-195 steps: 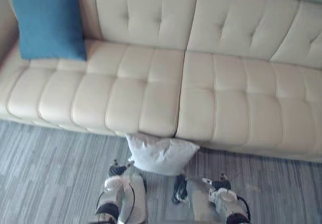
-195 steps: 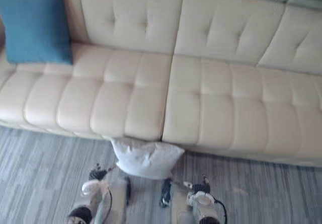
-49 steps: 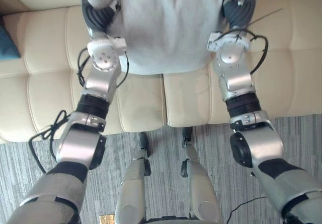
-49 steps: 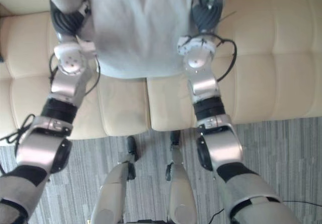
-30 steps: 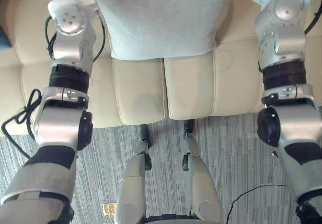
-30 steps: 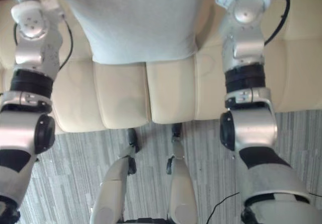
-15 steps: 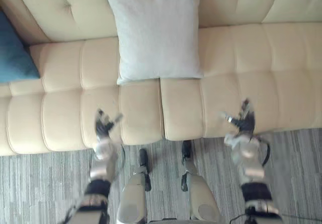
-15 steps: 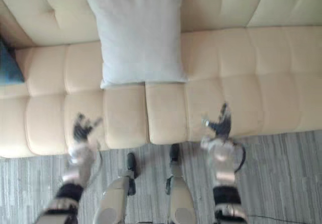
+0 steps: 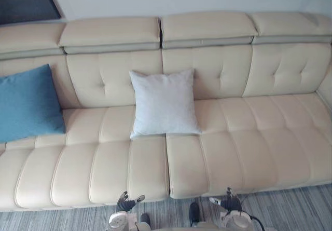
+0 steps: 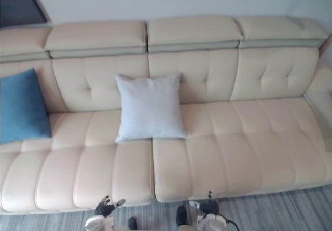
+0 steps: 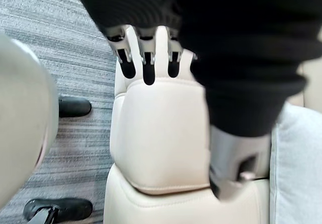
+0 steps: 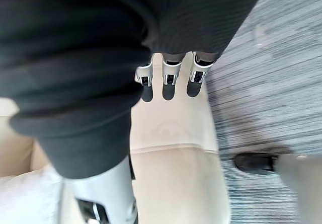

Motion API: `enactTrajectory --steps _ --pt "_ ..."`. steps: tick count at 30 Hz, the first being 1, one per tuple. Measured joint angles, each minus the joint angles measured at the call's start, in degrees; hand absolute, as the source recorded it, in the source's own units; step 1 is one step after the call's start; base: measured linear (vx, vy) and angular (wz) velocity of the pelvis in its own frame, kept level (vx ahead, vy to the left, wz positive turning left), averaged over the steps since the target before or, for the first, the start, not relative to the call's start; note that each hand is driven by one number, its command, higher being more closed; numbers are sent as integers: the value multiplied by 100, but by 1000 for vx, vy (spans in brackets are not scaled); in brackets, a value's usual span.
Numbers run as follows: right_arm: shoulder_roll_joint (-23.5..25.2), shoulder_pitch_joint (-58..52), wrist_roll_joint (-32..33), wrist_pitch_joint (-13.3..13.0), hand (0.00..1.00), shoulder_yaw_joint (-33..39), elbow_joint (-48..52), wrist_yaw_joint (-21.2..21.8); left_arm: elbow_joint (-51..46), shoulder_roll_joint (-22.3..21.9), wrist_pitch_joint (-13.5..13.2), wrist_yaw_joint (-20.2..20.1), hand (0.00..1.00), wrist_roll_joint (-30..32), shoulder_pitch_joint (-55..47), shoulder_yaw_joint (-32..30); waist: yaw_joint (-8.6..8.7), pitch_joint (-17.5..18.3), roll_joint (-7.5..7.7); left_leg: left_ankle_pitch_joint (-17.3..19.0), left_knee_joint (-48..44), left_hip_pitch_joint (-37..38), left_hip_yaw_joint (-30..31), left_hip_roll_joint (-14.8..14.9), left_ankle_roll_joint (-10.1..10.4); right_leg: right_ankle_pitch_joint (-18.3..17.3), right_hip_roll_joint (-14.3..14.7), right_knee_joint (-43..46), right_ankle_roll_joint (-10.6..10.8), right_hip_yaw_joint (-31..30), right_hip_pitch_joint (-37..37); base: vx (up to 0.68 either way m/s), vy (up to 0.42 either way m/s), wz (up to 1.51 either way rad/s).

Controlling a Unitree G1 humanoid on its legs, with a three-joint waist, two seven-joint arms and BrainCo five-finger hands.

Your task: Pick up cushions and gather them together orderly.

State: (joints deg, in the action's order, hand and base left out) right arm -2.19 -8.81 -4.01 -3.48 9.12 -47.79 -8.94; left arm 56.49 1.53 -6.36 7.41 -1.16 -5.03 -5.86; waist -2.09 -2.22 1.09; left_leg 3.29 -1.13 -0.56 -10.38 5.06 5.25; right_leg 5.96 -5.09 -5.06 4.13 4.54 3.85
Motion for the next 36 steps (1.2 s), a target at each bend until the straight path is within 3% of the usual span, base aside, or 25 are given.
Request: enactTrajectory --steps 9,15,20,23,24,25,26,27,28,29,30,32,33,34,35,36 --pt "19 40 23 32 0 170 -360 -9 98 5 40 16 0 113 -3 -172 -10 23 55 7 90 349 -188 -70 -58 -27 -31 195 29 -199 -80 3 15 -10" --pt "53 216 20 93 0 119 -308 -77 61 -4 46 26 0 114 116 -160 -93 -82 164 339 -422 299 -654 -18 -108 -216 -40 563 78 -554 143 -45 35 -35" --pt "223 430 17 144 0 -34 -257 -117 -157 4 59 144 0 111 264 -98 -101 -221 364 678 -1228 -135 -746 101 -190 -456 -218 1235 -2 -129 537 -65 19 -9" --pt "239 526 16 159 0 -37 -257 -120 -301 -60 75 147 0 107 317 -103 -139 -248 379 675 -1312 -285 -788 176 -236 -584 -245 1290 -5 75 603 -8 4 1" --pt "236 579 16 170 0 -36 -255 -121 -328 -94 73 147 0 107 342 -124 -141 -269 345 667 -1336 -304 -797 241 -245 -679 -288 1598 -72 154 717 -11 -29 5" --pt "258 679 13 176 0 -45 -257 -120 -353 -91 78 149 0 106 379 -180 -139 -304 342 668 -1467 -379 -773 311 -245 -1091 -468 3122 -90 354 1038 80 -57 17" --pt "290 667 11 178 0 -40 -265 -121 -415 -49 93 147 0 99 368 -186 -143 -262 464 673 -1731 -407 -728 266 -245 -1342 -659 3695 143 424 1028 70 -51 21" --pt "342 661 9 176 0 -45 -278 -121 -465 -20 106 147 0 96 372 -237 -154 -256 580 694 -2021 -609 -698 197 -270 -1277 -643 3741 159 523 1160 26 -31 12" --pt "337 722 8 172 0 -45 -271 -122 -479 -34 110 150 0 96 375 -252 -196 -239 576 711 -2076 -762 -692 185 -288 -1240 -644 3645 162 514 1166 -199 -1 -18" --pt "181 901 6 154 0 -37 -249 -164 -494 -194 105 136 0 95 366 -262 -364 -132 311 342 -1417 -945 -508 94 -488 -1585 -452 3528 253 256 1102 -261 10 -12" --pt "234 1037 -6 162 0 -84 -304 -186 -539 -170 77 151 0 96 419 -253 -405 -256 467 271 -1520 -943 -633 34 -421 -2048 -536 4379 303 132 1036 -229 -69 -3" --pt "254 1112 0 152 0 -140 -302 -221 -561 -173 90 202 0 97 426 -133 -509 -234 521 287 -1800 -1250 -633 87 -400 -2358 -394 3467 138 188 506 -97 -167 -8" --pt "201 1294 5 127 0 -148 -268 -246 -533 -198 102 240 0 97 456 -86 -528 -307 308 253 -1902 -1422 -626 246 -328 -2272 -147 2756 -53 249 254 -109 -124 -24" --pt "172 1348 8 112 0 -145 -265 -257 -516 -228 106 240 0 97 477 -73 -531 -362 213 236 -1910 -1440 -586 316 -302 -2172 -55 2543 -165 282 163 -137 -68 -12" --pt "100 1407 13 93 0 -137 -264 -303 -519 -278 113 238 0 101 485 75 -490 -517 -27 134 -1862 -1423 -433 487 -180 -1846 180 2070 -218 374 -101 -191 -60 5" --pt "99 1404 13 92 0 -134 -265 -319 -516 -283 114 237 0 105 476 131 -486 -538 -64 80 -1814 -1406 -400 525 -147 -1769 232 1954 -245 418 -180 -200 -59 17"
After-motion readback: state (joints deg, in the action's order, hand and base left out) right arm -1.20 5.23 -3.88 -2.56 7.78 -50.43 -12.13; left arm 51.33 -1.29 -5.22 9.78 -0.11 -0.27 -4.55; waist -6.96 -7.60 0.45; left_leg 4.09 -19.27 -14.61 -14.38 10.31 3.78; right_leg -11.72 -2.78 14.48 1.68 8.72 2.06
